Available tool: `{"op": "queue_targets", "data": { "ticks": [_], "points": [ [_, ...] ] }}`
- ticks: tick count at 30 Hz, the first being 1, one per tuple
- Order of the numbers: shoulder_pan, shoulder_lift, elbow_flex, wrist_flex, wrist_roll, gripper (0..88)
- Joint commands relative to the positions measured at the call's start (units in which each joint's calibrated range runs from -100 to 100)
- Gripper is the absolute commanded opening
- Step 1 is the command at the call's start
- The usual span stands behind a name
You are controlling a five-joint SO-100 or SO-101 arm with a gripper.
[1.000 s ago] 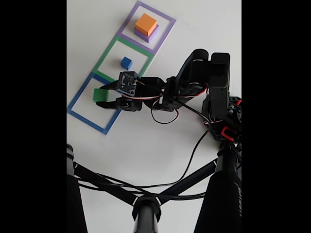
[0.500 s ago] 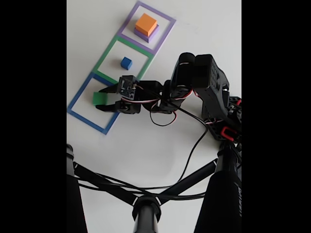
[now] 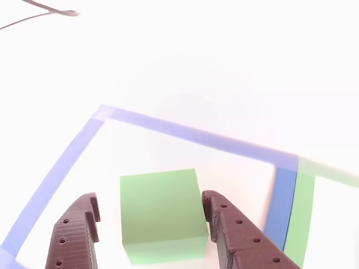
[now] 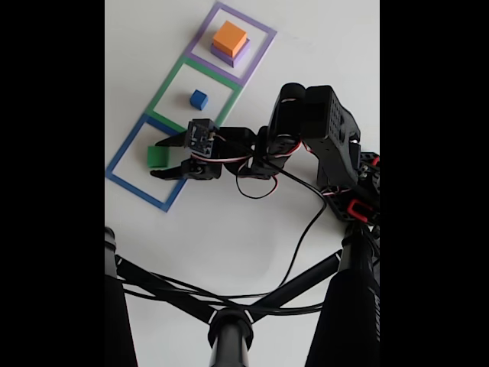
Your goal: Tower of hanoi
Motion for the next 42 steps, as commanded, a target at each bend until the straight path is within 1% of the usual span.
{"op": "queue_targets", "data": {
  "ticks": [1, 5, 9, 13, 15, 17, 18, 21, 24, 28, 32, 34, 38, 42],
  "points": [
    [-0.16, -9.4, 1.3, 1.85, 0.0, 22.4],
    [-0.07, -21.35, 4.03, 9.7, 0.0, 22.3],
    [1.37, -35.4, 4.39, 23.47, 0.0, 21.2],
    [4.15, -51.14, 6.94, 39.98, 0.0, 14.3],
    [5.49, -58.17, 7.39, 49.05, 0.0, 9.4],
    [6.65, -63.66, 7.39, 55.94, 0.0, 3.2],
    [7.12, -65.68, 7.57, 57.72, 0.0, 1.1],
    [9.62, -71.09, 5.03, 68.41, 0.0, 0.5],
    [12.69, -73.75, -2.88, 83.63, 0.0, 0.2],
    [16.23, -74.96, -18.24, 106.87, 0.0, 0.2],
    [18.25, -74.64, -33.43, 125.33, 0.0, 0.2],
    [18.92, -73.99, -40.52, 132.37, 0.0, 0.2],
    [21.41, -72.94, -51.15, 143.06, 0.0, 0.2],
    [23.62, -73.11, -53.7, 146.87, 0.0, 0.5]
  ]
}}
